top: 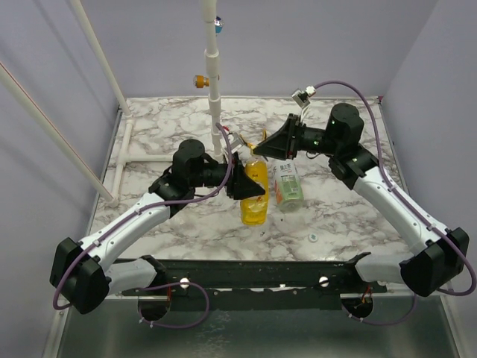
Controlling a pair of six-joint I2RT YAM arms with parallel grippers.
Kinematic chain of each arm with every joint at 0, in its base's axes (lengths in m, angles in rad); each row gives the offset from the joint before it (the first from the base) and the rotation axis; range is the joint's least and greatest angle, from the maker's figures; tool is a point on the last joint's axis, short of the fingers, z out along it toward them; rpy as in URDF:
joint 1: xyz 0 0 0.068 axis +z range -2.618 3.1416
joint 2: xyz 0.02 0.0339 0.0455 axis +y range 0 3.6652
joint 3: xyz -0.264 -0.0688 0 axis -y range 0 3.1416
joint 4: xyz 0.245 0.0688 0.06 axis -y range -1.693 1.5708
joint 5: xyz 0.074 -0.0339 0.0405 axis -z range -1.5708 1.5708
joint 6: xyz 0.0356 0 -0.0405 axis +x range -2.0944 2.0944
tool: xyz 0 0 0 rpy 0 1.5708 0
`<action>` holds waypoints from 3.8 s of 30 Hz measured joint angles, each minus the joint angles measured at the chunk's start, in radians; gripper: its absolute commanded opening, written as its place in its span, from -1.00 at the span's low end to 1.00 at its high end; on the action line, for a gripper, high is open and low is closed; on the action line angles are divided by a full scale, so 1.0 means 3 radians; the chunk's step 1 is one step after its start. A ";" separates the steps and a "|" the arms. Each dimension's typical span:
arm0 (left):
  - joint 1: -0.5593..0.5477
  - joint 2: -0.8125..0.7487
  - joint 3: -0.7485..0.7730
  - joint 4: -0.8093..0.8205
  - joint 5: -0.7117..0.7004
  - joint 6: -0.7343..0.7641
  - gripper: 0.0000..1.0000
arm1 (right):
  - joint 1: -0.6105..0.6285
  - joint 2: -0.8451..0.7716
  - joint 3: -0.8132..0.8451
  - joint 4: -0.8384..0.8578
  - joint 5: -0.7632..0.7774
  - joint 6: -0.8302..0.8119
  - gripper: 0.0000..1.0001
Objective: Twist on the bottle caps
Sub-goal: Screw the bottle cap onto the plastic bottle, then place the plastic bottle at the center of the board, then pick up the plastic bottle at the center of the board.
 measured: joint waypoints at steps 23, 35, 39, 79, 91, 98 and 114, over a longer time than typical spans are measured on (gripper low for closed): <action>-0.0617 0.0451 0.0357 -0.0888 -0.2916 0.0122 -1.00 | 0.1155 0.0436 0.0807 -0.1768 0.3915 -0.0366 0.40; -0.0487 0.0148 0.0137 -0.1185 -0.3563 -0.0328 -1.00 | 0.0674 -0.0074 0.0431 -0.1882 0.3709 -0.0282 1.00; -0.0278 -0.0034 -0.0072 -0.1424 -0.3652 -0.0662 -1.00 | 0.0384 -0.0258 0.0052 -0.1902 0.3586 -0.0229 1.00; 0.0894 0.1001 -0.0516 -0.1356 -0.3507 -0.1308 0.68 | 0.0315 -0.0286 -0.0548 -0.1934 0.3566 -0.0203 1.00; 0.0903 0.0736 -0.0357 -0.1638 -0.3507 -0.1166 0.98 | 0.0315 -0.0295 -0.0547 -0.2013 0.3723 -0.0201 1.00; 0.0903 0.0415 -0.0148 -0.1794 -0.3507 -0.0983 0.97 | 0.0315 -0.0181 -0.0547 -0.2102 0.3827 -0.0198 1.00; 0.0903 -0.0354 0.0070 -0.2207 -0.2977 -0.0526 0.97 | 0.0315 0.0271 -0.0533 -0.2111 0.3747 -0.0411 1.00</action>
